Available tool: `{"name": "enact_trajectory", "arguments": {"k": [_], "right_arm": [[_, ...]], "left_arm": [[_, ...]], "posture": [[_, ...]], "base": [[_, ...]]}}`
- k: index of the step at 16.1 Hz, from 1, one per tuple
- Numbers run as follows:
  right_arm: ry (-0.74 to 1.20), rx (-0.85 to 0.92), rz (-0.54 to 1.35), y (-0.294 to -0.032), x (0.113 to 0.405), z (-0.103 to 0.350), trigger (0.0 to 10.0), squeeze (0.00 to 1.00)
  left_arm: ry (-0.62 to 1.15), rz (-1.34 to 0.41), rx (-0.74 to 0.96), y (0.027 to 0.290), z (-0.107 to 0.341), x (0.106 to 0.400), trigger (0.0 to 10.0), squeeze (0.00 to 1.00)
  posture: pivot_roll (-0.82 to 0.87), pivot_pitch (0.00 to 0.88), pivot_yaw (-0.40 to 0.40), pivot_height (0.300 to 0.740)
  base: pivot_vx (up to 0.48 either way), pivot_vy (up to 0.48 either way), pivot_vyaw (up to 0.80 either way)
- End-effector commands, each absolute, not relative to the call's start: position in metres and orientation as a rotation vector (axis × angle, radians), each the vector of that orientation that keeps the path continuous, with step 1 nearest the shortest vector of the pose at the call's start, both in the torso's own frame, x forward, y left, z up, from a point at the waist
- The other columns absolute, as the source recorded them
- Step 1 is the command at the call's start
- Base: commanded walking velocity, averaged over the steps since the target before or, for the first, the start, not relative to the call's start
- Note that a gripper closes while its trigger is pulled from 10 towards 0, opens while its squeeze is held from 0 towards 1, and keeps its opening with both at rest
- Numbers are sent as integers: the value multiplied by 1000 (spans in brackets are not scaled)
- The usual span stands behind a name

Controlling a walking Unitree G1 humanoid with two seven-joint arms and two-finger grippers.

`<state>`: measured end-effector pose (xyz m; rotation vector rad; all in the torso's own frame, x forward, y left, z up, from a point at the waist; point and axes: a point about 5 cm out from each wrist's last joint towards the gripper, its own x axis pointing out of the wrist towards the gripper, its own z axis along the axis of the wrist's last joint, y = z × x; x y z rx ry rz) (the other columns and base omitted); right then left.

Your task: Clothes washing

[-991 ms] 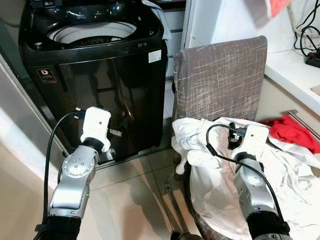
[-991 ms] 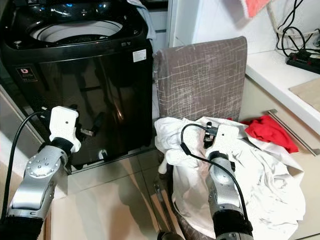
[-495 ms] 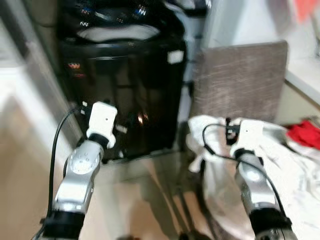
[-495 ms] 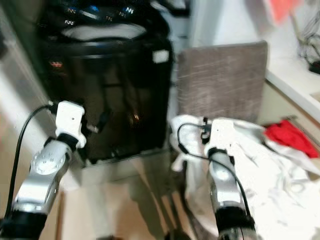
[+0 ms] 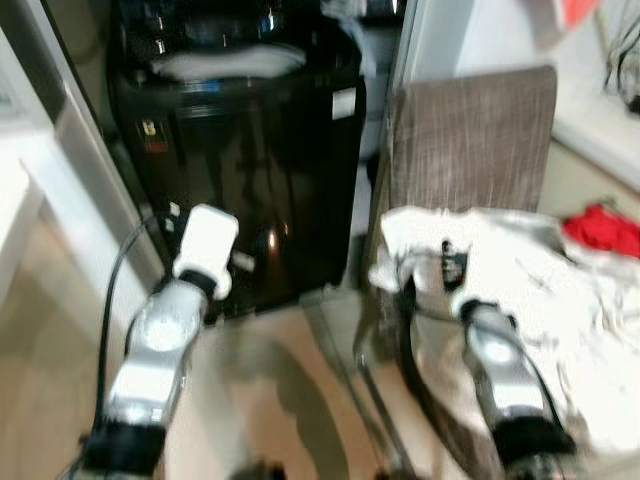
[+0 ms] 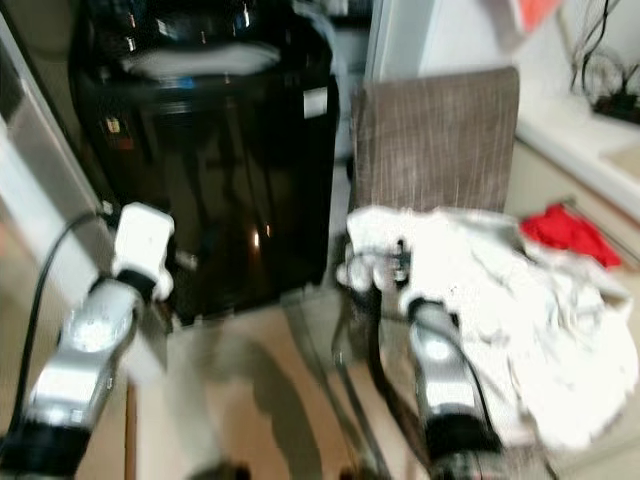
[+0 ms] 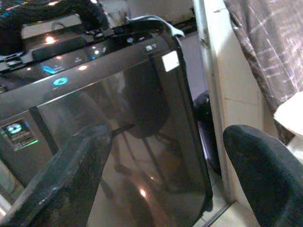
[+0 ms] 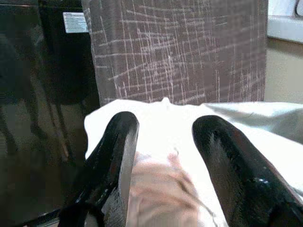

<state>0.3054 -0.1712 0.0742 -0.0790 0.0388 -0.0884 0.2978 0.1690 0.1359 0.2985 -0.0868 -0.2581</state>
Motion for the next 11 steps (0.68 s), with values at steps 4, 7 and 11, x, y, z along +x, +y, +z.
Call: {"name": "enact_trajectory", "arguments": {"k": [4, 7, 11], "right_arm": [[-24, -68, -166, -184, 302, 86, 10000, 0], [-9, -66, -182, -189, 298, 81, 10000, 0], [89, 50, -279, -197, 295, 66, 10000, 0]], "left_arm": [[-102, -310, 310, 164, 141, 294, 10000, 0], [-94, -321, 315, 166, 139, 293, 10000, 0], [-84, -345, 325, 166, 137, 289, 10000, 0]], "posture": [[-104, 51, 42, 732], [-102, 45, 43, 740], [-91, 47, 46, 740]], "base": [[97, -68, -122], [0, 0, 0], [0, 0, 0]]}}
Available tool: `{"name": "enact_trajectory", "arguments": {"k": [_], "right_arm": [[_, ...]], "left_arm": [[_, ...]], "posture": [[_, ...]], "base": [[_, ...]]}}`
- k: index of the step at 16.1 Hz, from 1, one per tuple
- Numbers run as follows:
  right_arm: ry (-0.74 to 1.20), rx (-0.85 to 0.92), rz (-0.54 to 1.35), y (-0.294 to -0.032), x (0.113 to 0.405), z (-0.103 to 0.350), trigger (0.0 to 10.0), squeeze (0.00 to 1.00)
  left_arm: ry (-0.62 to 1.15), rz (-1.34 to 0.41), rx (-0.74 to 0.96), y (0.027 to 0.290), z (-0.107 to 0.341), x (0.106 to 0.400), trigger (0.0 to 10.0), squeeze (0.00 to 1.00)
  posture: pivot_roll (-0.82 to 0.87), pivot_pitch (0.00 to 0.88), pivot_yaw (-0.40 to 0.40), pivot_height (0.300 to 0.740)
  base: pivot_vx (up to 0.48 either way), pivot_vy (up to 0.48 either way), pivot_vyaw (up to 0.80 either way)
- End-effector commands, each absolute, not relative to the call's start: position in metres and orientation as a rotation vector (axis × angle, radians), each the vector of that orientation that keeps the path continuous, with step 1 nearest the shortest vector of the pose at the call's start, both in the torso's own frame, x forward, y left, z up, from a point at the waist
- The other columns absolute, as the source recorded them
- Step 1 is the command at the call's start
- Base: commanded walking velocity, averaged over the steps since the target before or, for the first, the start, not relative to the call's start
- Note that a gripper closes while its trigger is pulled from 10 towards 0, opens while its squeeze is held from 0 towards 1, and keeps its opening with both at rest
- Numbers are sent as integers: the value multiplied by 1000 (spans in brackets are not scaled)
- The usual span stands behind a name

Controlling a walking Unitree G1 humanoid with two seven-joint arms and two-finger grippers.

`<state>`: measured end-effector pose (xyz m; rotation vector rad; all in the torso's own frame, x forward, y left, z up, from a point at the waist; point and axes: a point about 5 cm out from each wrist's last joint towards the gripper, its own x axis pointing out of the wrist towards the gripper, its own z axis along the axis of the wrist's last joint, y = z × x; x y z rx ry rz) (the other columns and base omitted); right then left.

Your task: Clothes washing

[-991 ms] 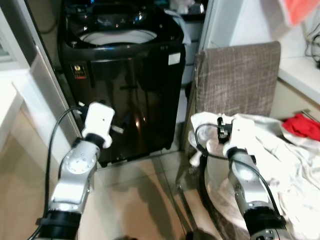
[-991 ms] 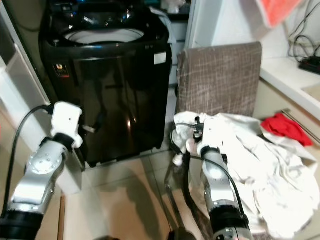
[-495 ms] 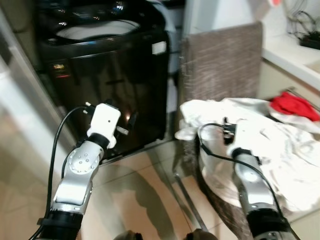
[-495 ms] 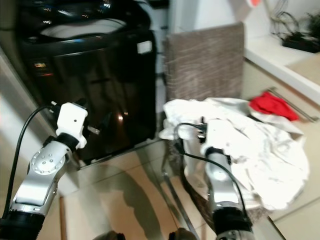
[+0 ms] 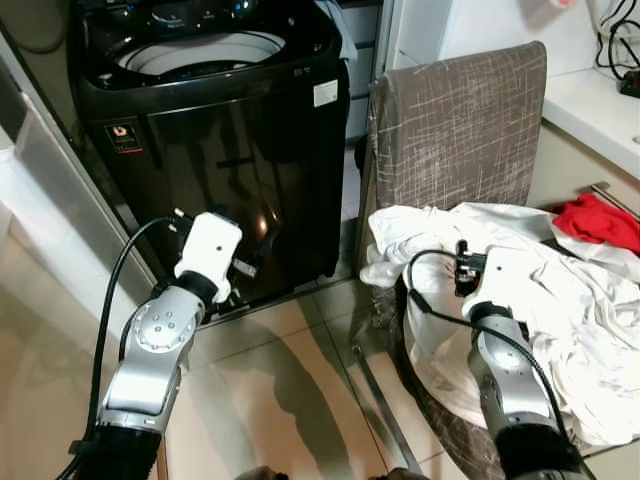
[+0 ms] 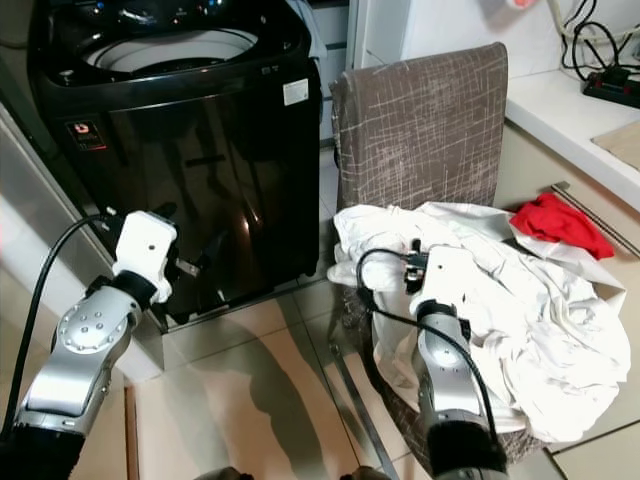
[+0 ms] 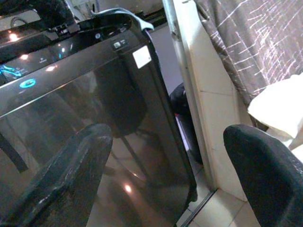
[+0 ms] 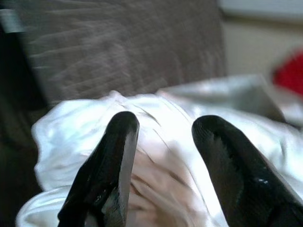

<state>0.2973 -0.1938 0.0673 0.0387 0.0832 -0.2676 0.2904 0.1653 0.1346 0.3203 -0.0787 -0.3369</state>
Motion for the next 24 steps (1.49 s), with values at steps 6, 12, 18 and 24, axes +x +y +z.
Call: {"name": "enact_trajectory", "arguments": {"k": [6, 12, 18, 24], "right_arm": [[257, 127, -494, -235, 302, 48, 0, 0], [310, 131, -517, -237, 312, 46, 10000, 1000], [291, 125, -498, -243, 318, 53, 10000, 1000], [290, 71, -533, -265, 324, 66, 10000, 1000]], "left_arm": [[-84, -347, 346, 171, 142, 289, 10000, 0], [-99, -352, 342, 165, 144, 293, 10000, 0], [-73, -454, 300, 151, 137, 287, 10000, 0], [-73, -581, 284, 135, 133, 278, 10000, 0]], "posture": [[-73, 61, 58, 740], [-86, 48, 46, 740], [-93, 54, 37, 740], [-93, 54, 35, 740]], "base": [[0, 0, 0], [0, 0, 0], [0, 0, 0], [0, 0, 0]]}}
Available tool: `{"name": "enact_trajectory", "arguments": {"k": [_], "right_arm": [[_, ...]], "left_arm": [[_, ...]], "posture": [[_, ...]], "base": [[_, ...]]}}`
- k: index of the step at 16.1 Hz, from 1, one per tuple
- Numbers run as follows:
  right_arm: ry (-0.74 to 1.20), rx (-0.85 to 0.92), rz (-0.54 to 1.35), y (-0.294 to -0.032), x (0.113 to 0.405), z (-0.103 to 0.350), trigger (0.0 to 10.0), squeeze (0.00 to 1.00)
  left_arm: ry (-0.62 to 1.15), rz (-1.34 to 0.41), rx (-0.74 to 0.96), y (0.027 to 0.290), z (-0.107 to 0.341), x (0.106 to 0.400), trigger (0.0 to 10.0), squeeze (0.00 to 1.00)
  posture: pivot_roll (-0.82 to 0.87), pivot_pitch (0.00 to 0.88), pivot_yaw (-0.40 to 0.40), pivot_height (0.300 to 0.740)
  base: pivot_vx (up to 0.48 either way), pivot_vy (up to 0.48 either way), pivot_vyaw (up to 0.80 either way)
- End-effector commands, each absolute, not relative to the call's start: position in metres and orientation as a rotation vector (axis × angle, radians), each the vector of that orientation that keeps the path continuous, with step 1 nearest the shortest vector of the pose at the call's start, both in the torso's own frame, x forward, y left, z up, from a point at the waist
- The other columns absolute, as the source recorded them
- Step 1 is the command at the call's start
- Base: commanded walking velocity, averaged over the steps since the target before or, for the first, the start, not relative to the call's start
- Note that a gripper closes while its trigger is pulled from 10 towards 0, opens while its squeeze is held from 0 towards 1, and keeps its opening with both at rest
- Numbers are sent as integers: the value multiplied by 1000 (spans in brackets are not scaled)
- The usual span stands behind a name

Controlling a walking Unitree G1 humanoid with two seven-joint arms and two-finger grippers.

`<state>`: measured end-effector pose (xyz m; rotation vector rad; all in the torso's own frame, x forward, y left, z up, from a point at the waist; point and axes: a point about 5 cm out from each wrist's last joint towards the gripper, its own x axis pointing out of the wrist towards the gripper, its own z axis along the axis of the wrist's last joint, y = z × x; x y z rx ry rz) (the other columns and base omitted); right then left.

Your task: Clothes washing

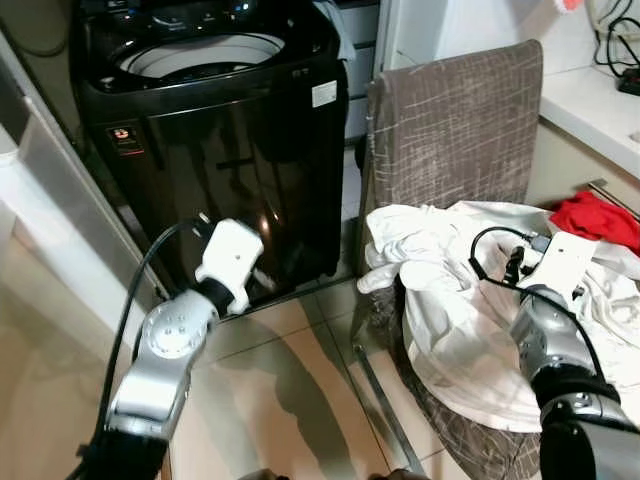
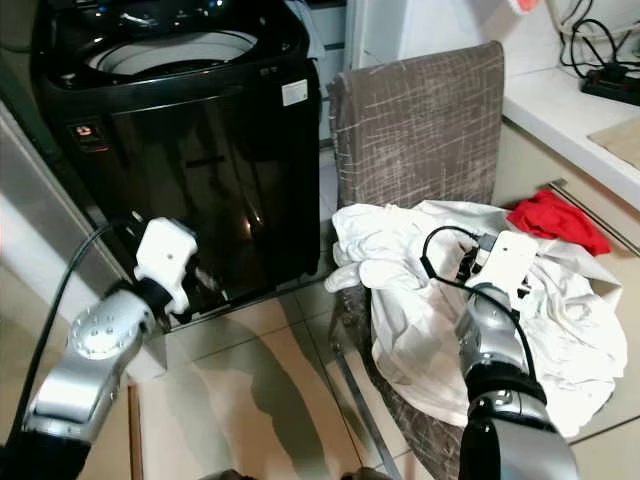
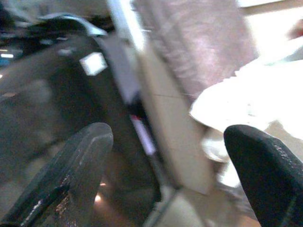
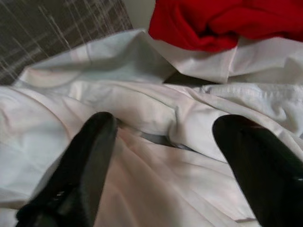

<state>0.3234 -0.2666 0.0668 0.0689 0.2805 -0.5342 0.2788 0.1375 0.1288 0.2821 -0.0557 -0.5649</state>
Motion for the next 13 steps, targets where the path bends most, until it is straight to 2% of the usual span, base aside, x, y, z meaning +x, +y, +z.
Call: {"name": "enact_trajectory", "arguments": {"k": [1, 4, 6, 7, 8, 13], "right_arm": [[304, 64, -536, -268, 325, 66, 10000, 1000], [366, 63, -514, -271, 326, 62, 10000, 1000], [447, 70, -520, -270, 323, 53, 10000, 1000], [483, 102, -539, -270, 319, 48, 10000, 467], [518, 125, -534, -267, 316, 41, 10000, 0], [674, 232, -518, -248, 300, 12, 10000, 0]], "left_arm": [[-71, -629, 281, 131, 134, 274, 10000, 0], [-67, -743, 285, 126, 146, 258, 10000, 0], [-62, -759, 320, 136, 158, 245, 10000, 0], [-47, -753, 341, 143, 160, 242, 10000, 0], [-31, -739, 362, 151, 162, 239, 10000, 0], [30, -733, 392, 163, 170, 227, 10000, 0]], "posture": [[-83, 63, 37, 740], [-35, 120, 64, 740], [18, 164, 90, 740], [39, 176, 100, 740], [64, 192, 118, 740], [109, 206, 144, 740]], "base": [[0, 0, 0], [0, 0, 0], [0, 0, 0], [0, 0, 0], [0, 0, 0], [0, 0, 0]]}}
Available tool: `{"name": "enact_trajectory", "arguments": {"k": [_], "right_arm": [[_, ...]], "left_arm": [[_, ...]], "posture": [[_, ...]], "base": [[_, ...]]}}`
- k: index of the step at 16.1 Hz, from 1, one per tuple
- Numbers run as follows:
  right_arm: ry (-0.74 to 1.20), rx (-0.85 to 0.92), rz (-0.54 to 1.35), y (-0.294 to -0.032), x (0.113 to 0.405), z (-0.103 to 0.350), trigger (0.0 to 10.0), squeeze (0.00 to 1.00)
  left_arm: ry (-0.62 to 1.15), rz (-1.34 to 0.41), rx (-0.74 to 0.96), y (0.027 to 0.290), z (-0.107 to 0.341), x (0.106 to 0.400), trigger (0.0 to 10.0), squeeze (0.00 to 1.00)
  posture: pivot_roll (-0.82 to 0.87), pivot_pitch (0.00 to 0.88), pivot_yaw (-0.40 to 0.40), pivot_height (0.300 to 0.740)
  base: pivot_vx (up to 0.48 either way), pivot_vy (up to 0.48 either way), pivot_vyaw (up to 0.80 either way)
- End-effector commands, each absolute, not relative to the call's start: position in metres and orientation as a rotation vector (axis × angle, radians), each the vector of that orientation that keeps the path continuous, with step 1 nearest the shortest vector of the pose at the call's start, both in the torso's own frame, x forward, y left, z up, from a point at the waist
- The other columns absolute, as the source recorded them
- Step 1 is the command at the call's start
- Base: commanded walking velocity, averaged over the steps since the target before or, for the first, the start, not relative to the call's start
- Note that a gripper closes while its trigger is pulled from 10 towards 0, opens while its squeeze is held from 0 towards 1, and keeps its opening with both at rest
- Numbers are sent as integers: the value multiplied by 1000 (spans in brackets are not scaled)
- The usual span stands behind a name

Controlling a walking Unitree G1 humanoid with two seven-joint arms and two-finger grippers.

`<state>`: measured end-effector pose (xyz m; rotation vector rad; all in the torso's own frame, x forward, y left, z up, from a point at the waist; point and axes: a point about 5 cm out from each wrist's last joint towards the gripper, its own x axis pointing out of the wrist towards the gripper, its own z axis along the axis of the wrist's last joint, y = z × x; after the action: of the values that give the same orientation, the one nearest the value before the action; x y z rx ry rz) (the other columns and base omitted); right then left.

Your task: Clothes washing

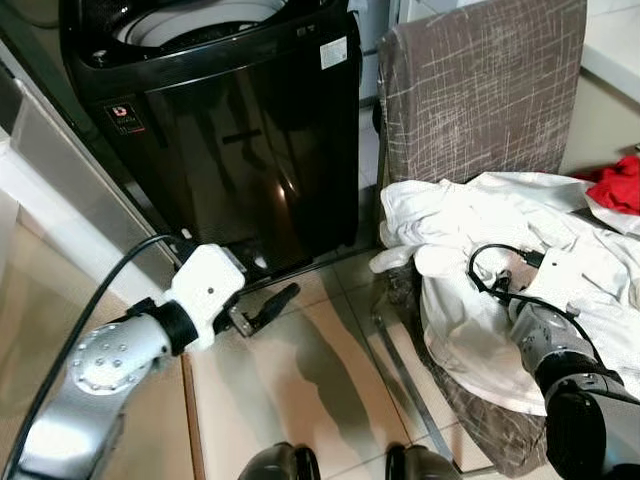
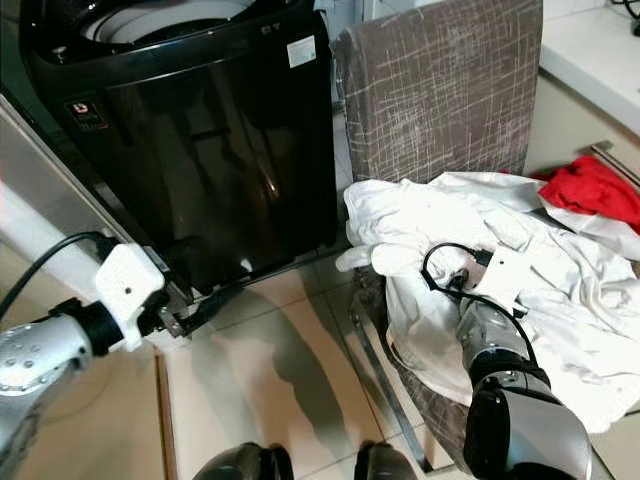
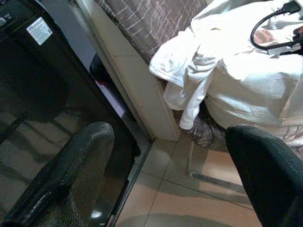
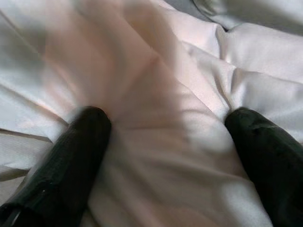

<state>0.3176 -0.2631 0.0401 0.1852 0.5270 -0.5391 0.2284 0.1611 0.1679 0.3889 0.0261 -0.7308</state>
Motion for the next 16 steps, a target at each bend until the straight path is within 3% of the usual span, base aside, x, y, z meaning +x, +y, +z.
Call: {"name": "enact_trajectory", "arguments": {"k": [1, 5, 16], "right_arm": [[683, 229, -517, -247, 299, 10, 0, 0], [621, 163, -484, -240, 306, 16, 0, 0], [610, 217, -465, -225, 309, 14, 0, 0]], "left_arm": [[31, -734, 393, 162, 170, 227, 10000, 0], [27, -707, 379, 157, 169, 230, 10000, 0], [40, -704, 365, 150, 164, 232, 10000, 0]], "posture": [[109, 206, 144, 740], [82, 200, 131, 740], [66, 200, 127, 740]], "base": [[0, 0, 0], [0, 0, 0], [0, 0, 0]]}}
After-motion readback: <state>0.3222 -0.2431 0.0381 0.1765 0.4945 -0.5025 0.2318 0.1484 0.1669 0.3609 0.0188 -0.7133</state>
